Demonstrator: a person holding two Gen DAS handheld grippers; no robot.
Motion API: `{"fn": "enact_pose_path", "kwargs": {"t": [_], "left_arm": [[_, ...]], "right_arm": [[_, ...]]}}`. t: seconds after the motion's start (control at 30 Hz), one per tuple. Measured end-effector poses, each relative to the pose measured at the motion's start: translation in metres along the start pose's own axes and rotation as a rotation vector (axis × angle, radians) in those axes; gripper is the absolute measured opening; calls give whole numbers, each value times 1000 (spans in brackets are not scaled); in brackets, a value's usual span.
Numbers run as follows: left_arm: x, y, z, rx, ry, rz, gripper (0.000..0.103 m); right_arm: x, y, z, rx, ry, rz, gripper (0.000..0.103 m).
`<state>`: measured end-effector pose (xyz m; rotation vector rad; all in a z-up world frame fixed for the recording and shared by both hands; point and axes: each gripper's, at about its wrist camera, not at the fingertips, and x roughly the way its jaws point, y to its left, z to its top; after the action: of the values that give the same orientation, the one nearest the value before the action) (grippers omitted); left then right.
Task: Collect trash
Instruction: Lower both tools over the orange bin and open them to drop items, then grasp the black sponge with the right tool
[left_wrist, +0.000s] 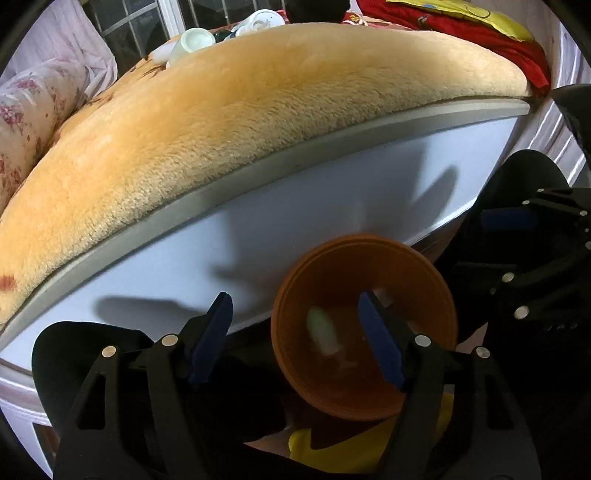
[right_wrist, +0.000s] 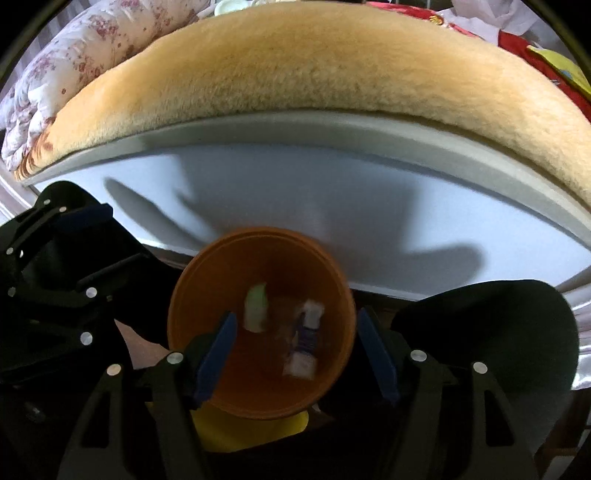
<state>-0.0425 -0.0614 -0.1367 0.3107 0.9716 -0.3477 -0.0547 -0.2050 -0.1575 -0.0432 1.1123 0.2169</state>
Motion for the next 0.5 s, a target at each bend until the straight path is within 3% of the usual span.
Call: {"fn": "enact_pose_path", "kwargs": {"t": [0.3,0.5], "left_arm": [[-25,3,5,-9,-68,44,73],[-49,14,18,-54,-130,63,76]], "right_arm": [[-59,-12,12,28,-140,29,67],[-100,-20,74,21,-323,36,69]]}}
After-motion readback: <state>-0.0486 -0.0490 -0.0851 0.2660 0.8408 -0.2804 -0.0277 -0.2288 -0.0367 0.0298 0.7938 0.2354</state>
